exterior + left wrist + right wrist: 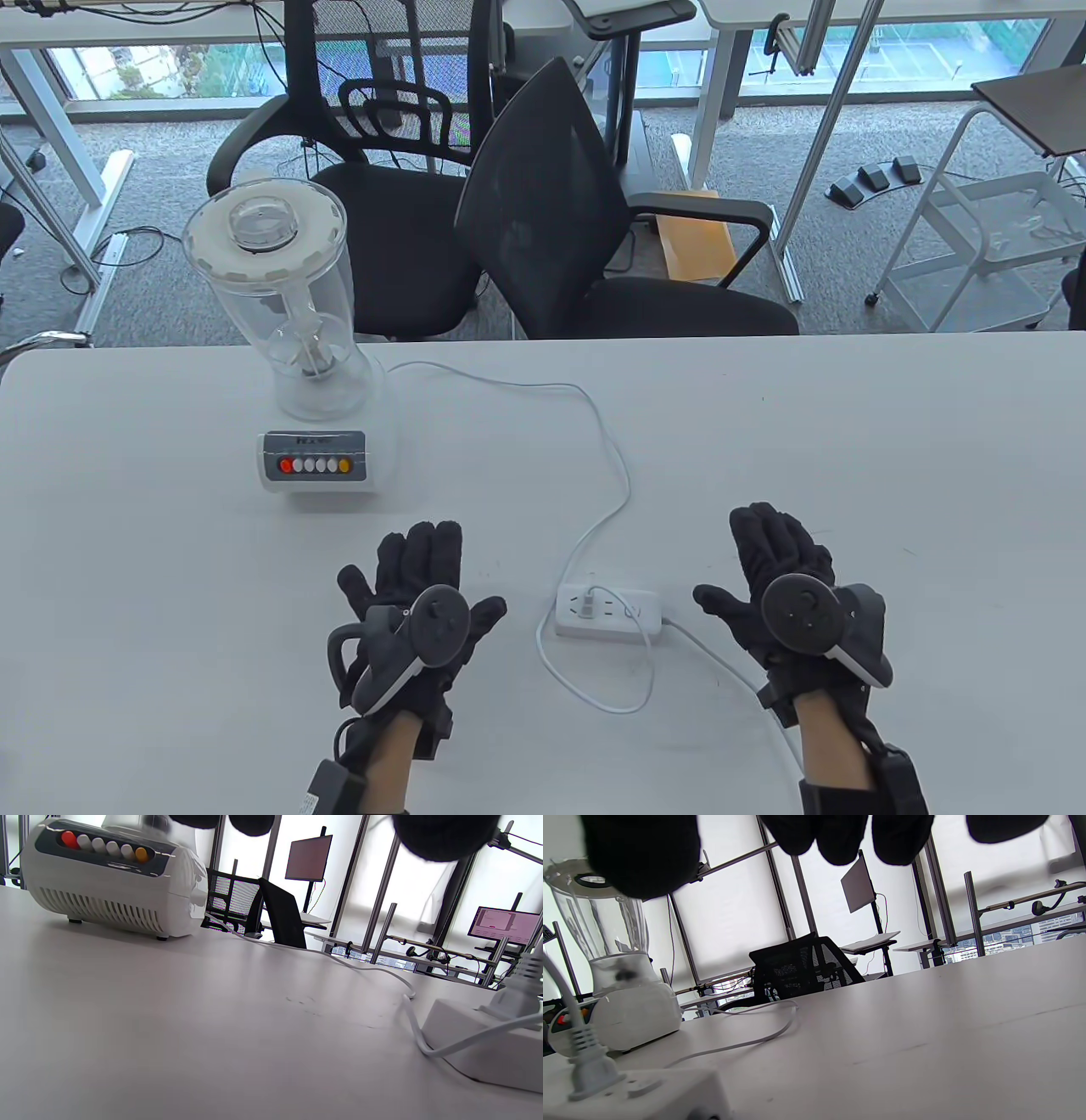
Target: Plug the blender into the power strip
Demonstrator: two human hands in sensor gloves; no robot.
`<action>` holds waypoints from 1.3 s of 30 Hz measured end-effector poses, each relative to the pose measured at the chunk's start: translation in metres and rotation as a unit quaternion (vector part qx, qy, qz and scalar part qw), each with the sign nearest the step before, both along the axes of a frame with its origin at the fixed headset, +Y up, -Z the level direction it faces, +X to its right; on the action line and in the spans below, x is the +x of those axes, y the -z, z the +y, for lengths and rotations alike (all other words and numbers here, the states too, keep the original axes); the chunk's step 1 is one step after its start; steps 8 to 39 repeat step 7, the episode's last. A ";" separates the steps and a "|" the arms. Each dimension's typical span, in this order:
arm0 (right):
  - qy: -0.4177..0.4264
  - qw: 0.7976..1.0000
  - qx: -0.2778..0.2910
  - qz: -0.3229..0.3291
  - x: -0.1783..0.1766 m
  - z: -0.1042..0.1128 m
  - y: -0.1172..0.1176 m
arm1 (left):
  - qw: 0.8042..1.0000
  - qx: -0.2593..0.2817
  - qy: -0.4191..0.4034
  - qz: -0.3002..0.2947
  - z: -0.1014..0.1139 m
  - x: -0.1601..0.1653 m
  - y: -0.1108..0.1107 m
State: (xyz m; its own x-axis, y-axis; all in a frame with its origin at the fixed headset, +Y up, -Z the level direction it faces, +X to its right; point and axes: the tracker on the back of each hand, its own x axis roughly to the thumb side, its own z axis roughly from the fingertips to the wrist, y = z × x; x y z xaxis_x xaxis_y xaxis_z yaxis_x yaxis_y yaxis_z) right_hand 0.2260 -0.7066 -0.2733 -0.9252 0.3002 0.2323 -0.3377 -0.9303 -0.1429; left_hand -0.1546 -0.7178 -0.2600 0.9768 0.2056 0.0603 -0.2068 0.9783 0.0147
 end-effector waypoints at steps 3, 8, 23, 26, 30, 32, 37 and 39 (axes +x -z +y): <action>0.005 1.000 -0.001 0.001 0.000 0.000 0.000 | 1.000 0.002 0.003 -0.002 0.001 0.001 0.001; 0.007 1.000 -0.005 0.009 -0.003 -0.001 0.001 | 1.000 0.007 0.006 -0.005 0.002 0.003 0.000; 0.007 1.000 -0.005 0.009 -0.003 -0.001 0.001 | 1.000 0.007 0.006 -0.005 0.002 0.003 0.000; 0.007 1.000 -0.005 0.009 -0.003 -0.001 0.001 | 1.000 0.007 0.006 -0.005 0.002 0.003 0.000; 0.007 1.000 -0.005 0.009 -0.003 -0.001 0.001 | 1.000 0.007 0.006 -0.005 0.002 0.003 0.000; 0.007 1.000 -0.005 0.009 -0.003 -0.001 0.001 | 1.000 0.007 0.006 -0.005 0.002 0.003 0.000; 0.007 1.000 -0.005 0.009 -0.003 -0.001 0.001 | 1.000 0.007 0.006 -0.005 0.002 0.003 0.000; 0.007 1.000 -0.005 0.009 -0.003 -0.001 0.001 | 1.000 0.007 0.006 -0.005 0.002 0.003 0.000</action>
